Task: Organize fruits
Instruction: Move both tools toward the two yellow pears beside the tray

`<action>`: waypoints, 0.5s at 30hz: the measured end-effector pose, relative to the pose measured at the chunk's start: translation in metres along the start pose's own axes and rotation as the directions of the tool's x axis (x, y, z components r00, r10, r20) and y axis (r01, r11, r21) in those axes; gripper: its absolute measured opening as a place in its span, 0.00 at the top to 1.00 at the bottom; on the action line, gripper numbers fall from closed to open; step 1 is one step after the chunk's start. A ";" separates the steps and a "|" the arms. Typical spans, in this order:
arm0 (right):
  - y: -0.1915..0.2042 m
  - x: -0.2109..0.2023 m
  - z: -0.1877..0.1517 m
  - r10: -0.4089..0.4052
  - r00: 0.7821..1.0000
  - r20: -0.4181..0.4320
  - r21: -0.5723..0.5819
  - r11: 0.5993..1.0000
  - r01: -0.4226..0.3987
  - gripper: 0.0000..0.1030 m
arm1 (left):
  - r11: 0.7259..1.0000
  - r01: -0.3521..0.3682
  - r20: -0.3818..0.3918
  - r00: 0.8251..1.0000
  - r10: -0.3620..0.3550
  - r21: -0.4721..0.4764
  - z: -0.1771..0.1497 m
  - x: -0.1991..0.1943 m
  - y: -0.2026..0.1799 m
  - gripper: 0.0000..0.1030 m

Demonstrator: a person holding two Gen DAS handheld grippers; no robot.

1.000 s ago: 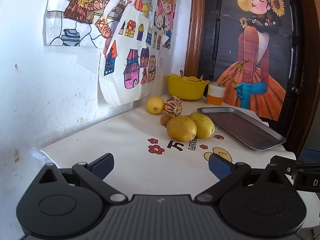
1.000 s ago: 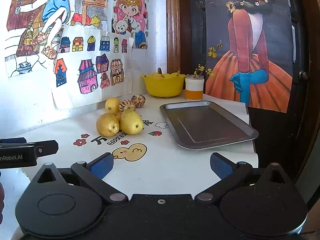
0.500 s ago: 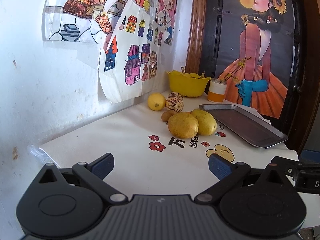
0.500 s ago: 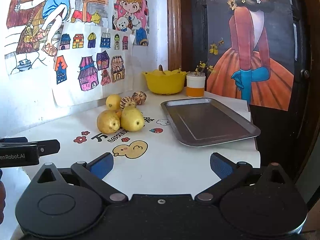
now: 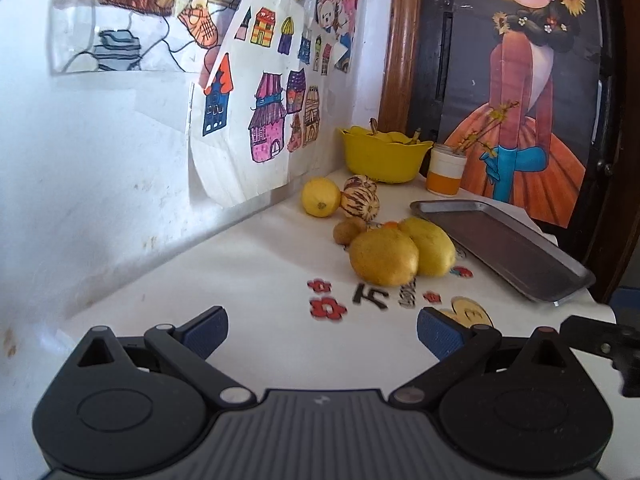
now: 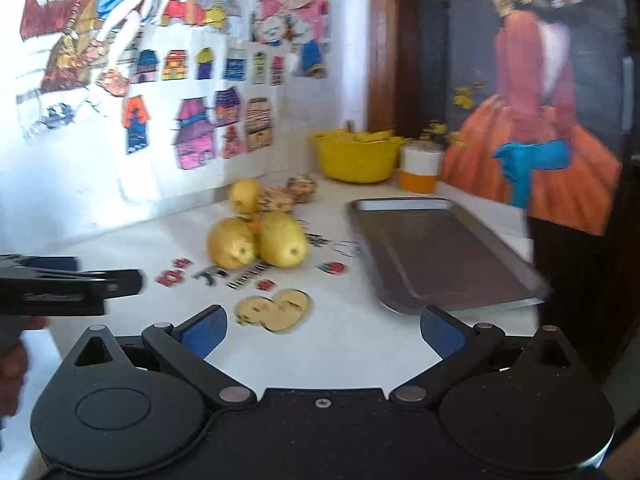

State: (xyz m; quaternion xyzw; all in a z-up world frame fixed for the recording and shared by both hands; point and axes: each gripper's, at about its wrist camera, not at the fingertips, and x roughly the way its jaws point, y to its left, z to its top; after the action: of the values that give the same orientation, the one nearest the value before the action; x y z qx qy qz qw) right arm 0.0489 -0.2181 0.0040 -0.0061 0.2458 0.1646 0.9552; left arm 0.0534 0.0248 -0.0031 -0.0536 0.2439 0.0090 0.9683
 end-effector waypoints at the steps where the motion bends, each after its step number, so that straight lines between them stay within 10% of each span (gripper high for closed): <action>1: -0.002 0.005 0.008 0.029 1.000 -0.013 -0.004 1.000 -0.029 0.00 | 1.000 0.003 -0.005 1.000 -0.003 -0.004 0.006 0.005 0.003 0.00; 15: -0.004 0.097 0.081 0.120 0.981 -0.151 -0.410 0.895 -0.172 0.01 | 0.987 0.114 -0.115 0.985 -0.127 -0.113 0.054 0.079 0.011 0.00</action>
State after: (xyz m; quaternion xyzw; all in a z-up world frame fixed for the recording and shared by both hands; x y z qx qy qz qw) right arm 0.1681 -0.1844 0.0292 -0.2037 0.2621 0.2844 0.8994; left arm 0.1484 0.0405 0.0058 -0.1202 0.2980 -0.0401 0.9461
